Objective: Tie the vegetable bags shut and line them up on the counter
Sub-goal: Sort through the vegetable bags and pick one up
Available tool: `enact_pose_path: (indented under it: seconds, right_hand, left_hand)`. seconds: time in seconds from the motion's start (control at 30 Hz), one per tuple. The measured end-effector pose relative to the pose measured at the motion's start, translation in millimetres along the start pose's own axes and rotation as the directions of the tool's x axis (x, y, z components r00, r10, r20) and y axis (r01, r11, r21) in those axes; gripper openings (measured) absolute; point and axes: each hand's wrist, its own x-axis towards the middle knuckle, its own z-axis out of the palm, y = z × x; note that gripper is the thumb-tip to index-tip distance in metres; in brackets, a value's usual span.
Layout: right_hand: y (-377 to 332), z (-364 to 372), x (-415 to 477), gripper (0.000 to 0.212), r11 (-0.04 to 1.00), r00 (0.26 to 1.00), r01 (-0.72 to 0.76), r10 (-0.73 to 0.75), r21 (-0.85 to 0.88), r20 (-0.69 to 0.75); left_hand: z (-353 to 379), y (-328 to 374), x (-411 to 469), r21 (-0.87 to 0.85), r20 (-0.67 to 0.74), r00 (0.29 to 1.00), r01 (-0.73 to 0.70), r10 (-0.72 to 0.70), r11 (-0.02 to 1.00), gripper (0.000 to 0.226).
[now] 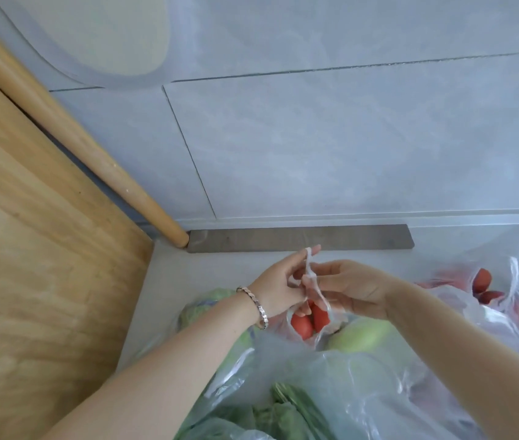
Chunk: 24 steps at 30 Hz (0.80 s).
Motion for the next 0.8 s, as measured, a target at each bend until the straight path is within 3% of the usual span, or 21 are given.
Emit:
enact_pose_path:
  seconds: [0.1, 0.17, 0.27, 0.3, 0.4, 0.47, 0.53, 0.6, 0.67, 0.7, 0.73, 0.8]
  right_hand:
    - [6.2, -5.2, 2.3, 0.016, 0.995, 0.997, -0.066, 0.068, 0.071, -0.023]
    - [8.4, -8.2, 7.0, 0.004, 0.992, 0.981, -0.093, 0.076, -0.090, -0.177]
    - [12.6, -16.2, 16.7, 0.014, 0.953, 0.906, -0.100, -0.031, -0.285, -0.421]
    - [16.8, -18.8, 20.1, 0.017, 0.963, 0.887, -0.093, -0.035, -0.253, -0.461]
    - [42.9, -32.7, 30.8, 0.026, 0.981, 0.852, -0.097, 0.169, 0.168, -0.495]
    - [59.8, -44.2, 36.9, 0.037, 0.890, 0.839, -0.053, 0.286, 0.454, -0.463]
    - [68.0, -49.0, 40.7, 0.042, 0.830, 0.862, -0.011, 0.290, 0.557, -0.415]
    - [66.1, -46.4, 46.8, 0.040, 0.790, 0.901, 0.076, 0.207, 0.608, -0.382]
    - [57.3, -43.3, 51.4, 0.039, 0.719, 0.912, 0.217, 0.092, 0.660, -0.400]
    - [51.2, -41.7, 51.7, 0.039, 0.694, 0.915, 0.260, 0.045, 0.671, -0.401]
    - [45.1, -41.4, 50.7, 0.040, 0.720, 0.921, 0.263, 0.009, 0.642, -0.388]
    - [34.3, -42.6, 45.3, 0.040, 0.908, 0.935, 0.161, -0.015, 0.386, -0.353]
  left_hand:
    - [-1.1, -4.9, 4.2, 0.065, -0.046, 0.998, -0.044, 0.047, 0.997, 0.063]
    - [-1.5, -7.7, 7.6, 0.232, -0.073, 0.992, -0.084, 0.103, 0.969, 0.053]
    - [-4.4, -14.0, 8.3, 0.445, -0.136, 0.978, -0.084, 0.160, 0.891, 0.018]
    - [-7.8, -16.5, 8.2, 0.498, -0.179, 0.969, -0.058, 0.168, 0.865, 0.007]
    - [-22.2, -38.6, 5.7, 0.562, -0.321, 0.940, 0.090, 0.116, 0.822, 0.050]
    - [-35.0, -49.7, 5.2, 0.393, -0.420, 0.907, 0.169, 0.013, 0.904, 0.053]
    - [-43.6, -55.3, 3.8, -0.059, -0.471, 0.867, 0.156, -0.165, 0.986, 0.049]
    - [-47.4, -55.8, 6.4, -0.465, -0.415, 0.869, 0.051, -0.268, 0.884, 0.054]
    - [-42.2, -48.3, 5.9, -0.647, -0.307, 0.907, 0.023, -0.288, 0.762, 0.058]
    - [-37.3, -43.1, 6.0, -0.621, -0.264, 0.925, 0.053, -0.272, 0.782, 0.055]
    - [-32.8, -36.7, 5.9, -0.492, -0.230, 0.942, 0.103, -0.243, 0.864, 0.048]
    - [-28.2, -23.4, 7.0, 0.020, -0.154, 0.975, 0.163, -0.158, 0.986, 0.037]
